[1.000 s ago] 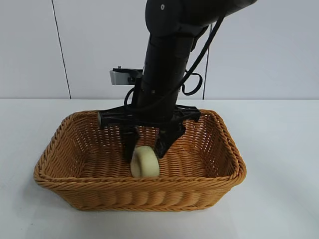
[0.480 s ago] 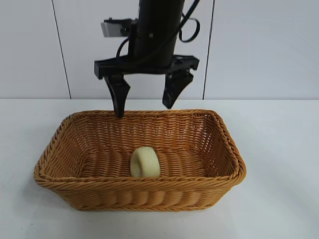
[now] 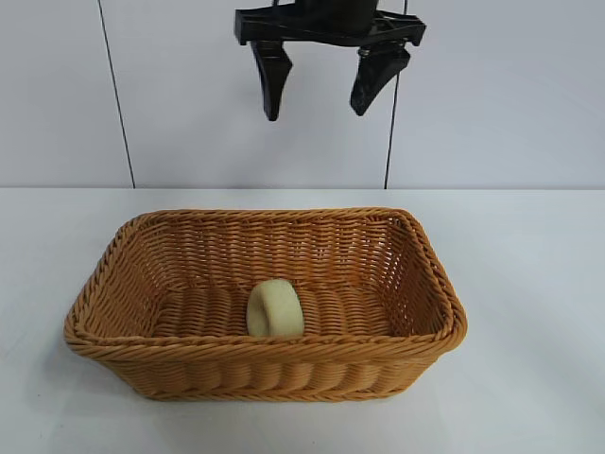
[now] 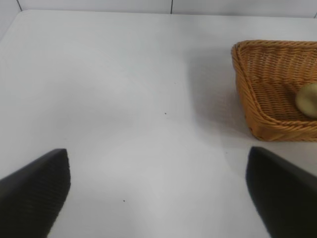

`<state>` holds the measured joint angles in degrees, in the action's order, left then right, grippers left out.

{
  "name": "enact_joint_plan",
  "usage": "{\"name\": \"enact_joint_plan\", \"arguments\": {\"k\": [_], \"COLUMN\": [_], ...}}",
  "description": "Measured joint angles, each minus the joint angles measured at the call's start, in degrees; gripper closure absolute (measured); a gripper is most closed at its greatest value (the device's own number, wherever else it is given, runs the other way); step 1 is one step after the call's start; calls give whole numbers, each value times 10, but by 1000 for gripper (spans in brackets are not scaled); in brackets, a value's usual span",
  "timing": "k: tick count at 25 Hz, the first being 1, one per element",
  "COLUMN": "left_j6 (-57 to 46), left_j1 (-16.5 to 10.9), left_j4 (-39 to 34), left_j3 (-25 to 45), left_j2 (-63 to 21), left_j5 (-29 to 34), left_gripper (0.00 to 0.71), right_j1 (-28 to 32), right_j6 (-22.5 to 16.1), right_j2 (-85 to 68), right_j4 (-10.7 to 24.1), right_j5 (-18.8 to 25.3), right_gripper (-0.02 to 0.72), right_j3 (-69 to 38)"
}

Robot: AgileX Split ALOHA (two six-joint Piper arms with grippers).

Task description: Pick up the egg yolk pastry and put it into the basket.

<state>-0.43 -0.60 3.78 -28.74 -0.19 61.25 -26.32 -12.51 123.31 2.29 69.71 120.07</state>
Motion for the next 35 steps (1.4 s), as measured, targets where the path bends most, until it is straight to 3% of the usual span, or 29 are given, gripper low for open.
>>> {"name": "enact_joint_plan", "arguments": {"k": [7,16,23,35], "left_j6": [0,0,0,0], "left_j1": [0,0,0,0], "left_j4": [0,0,0,0], "left_j3": [0,0,0,0], "left_j2": [0,-2,-2,-2], "left_j5": [0,0,-1,-1], "left_gripper": [18,18,18,18], "right_j1": [117,215,221,221], "right_j6": [1,14,18,44], "right_j2": [0,0,-13,-206], "right_j4": [11,12,5,14], "right_j5": [0,0,-1,0], "right_gripper": [52,58,58,59], "right_j3": [0,0,-31,-344]}}
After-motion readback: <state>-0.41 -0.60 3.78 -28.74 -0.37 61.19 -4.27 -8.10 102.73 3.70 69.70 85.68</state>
